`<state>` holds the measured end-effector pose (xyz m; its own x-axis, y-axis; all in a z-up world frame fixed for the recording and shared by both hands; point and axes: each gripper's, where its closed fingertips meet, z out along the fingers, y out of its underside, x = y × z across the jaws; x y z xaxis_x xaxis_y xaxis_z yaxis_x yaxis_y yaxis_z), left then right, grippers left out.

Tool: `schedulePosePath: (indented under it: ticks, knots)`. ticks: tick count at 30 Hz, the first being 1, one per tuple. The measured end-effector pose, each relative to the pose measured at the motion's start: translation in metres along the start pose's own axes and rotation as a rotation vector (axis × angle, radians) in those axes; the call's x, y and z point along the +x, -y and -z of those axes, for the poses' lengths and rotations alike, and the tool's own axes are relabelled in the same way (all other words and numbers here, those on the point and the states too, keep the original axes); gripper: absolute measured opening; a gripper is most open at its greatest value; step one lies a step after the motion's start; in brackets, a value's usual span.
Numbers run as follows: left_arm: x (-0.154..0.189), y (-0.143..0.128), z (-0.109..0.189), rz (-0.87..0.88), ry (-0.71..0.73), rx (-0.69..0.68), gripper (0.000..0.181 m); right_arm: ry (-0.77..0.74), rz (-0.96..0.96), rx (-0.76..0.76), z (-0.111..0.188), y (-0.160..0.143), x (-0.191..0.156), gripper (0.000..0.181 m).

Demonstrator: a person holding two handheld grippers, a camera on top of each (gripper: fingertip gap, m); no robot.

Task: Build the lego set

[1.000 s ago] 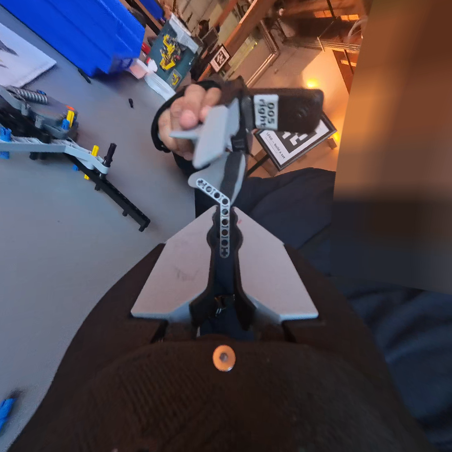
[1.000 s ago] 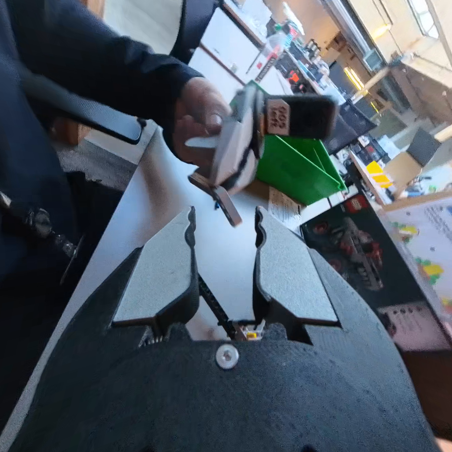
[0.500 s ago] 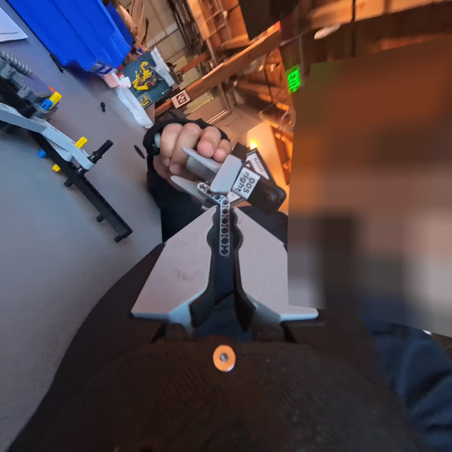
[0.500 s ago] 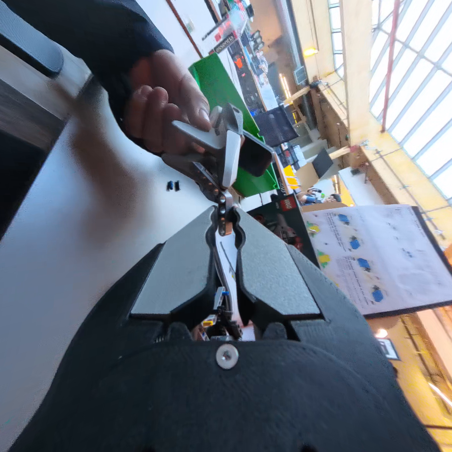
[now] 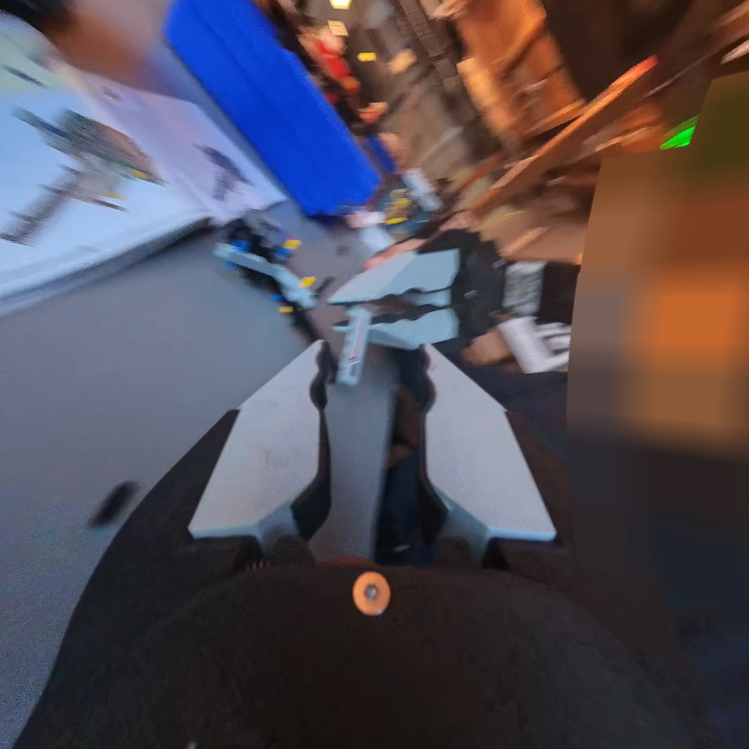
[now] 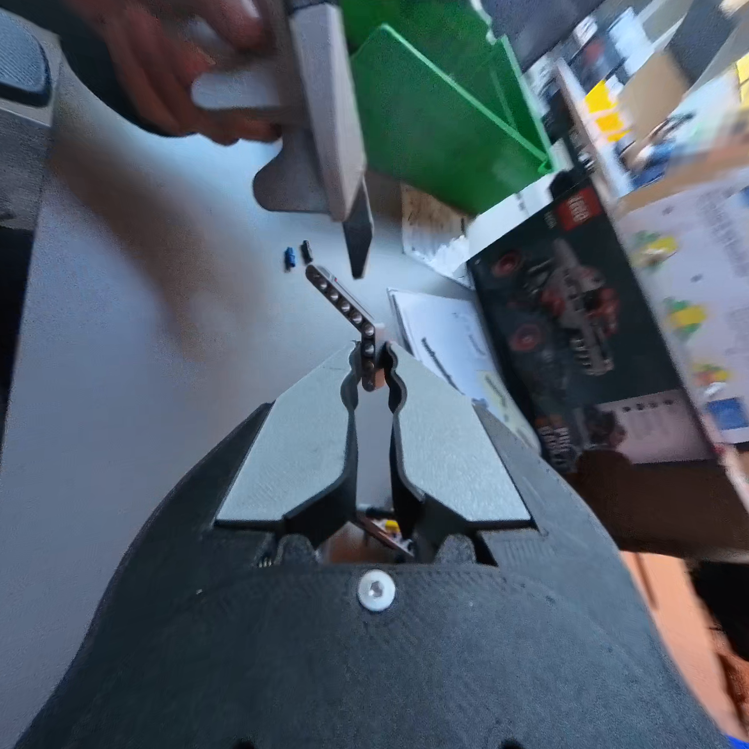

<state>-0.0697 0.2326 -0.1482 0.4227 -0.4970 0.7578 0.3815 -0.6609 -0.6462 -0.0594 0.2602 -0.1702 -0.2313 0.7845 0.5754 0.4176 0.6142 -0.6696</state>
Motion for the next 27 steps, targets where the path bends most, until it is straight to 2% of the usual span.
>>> schedulePosePath:
  ticks: [1,5,8,10,13,16,23,27]
  knots:
    - [-0.011,0.0,0.009,-0.104,0.135,-0.004,0.053,0.052,-0.042,-0.024,-0.004,0.0,-0.003,0.008]
    - [-0.023,-0.007,0.026,-0.398,0.413,-0.053,0.052,0.28,-0.185,-0.139,-0.021,0.003,-0.02,0.008]
    - [-0.029,-0.026,0.026,-0.547,0.526,-0.16,0.042,0.359,-0.325,-0.213,-0.034,0.004,-0.021,0.008]
    - [-0.032,-0.037,0.026,-0.638,0.57,-0.215,0.034,0.449,-0.425,-0.188,-0.039,0.016,-0.027,0.008]
    - [-0.04,-0.037,0.032,-0.756,0.674,-0.209,0.022,0.534,-0.457,-0.191,-0.043,0.025,-0.038,0.008]
    - [-0.044,-0.037,0.041,-0.787,0.73,-0.188,0.008,0.545,-0.447,-0.221,-0.051,0.025,-0.045,0.008]
    - [-0.046,-0.041,0.065,-0.783,0.849,-0.151,0.007,0.611,-0.416,-0.309,-0.073,0.026,-0.061,0.006]
    - [-0.059,-0.06,0.079,-0.649,0.889,-0.201,0.006,0.575,-0.285,-0.36,-0.078,0.02,-0.065,0.013]
